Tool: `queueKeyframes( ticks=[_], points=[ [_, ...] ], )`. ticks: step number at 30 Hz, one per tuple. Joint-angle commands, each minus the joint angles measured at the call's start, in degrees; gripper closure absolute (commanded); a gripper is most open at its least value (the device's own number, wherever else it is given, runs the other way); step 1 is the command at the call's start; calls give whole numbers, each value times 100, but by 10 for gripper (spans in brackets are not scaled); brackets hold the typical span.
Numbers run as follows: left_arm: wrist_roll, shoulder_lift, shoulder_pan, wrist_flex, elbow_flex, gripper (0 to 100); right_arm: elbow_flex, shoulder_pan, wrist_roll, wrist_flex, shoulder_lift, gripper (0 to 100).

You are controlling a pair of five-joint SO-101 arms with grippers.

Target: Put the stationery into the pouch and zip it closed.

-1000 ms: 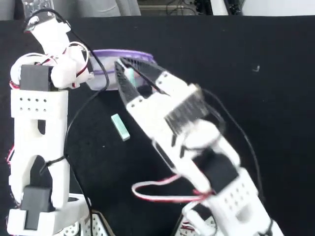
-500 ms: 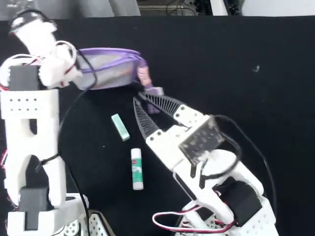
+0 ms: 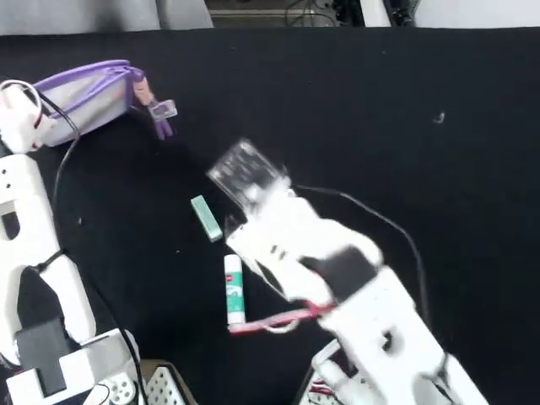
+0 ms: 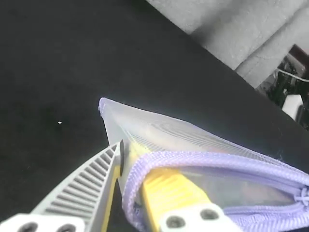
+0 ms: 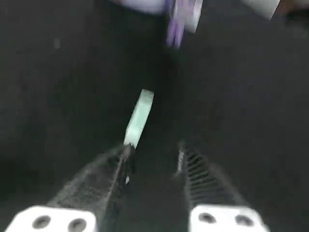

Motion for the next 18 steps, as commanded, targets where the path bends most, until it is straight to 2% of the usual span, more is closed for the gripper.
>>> queueKeyframes(
  ticks=[1, 6, 10, 14, 18],
  points=[
    [70, -202, -84, -193, -75, 970, -743, -62, -440, 264, 971, 836],
    [70, -202, -119, -167, -75, 970, -1516, -97, -1020, 1204, 1938, 834],
    [70, -193, -119, -158, -75, 970, -1631, -475, -1160, 1732, 2396, 835],
    [70, -193, -110, -158, -75, 970, -1631, -782, -1152, 1811, 2756, 835],
    [70, -193, -110, -158, -66, 970, -1587, -870, -1160, 1468, 3231, 835]
  ],
)
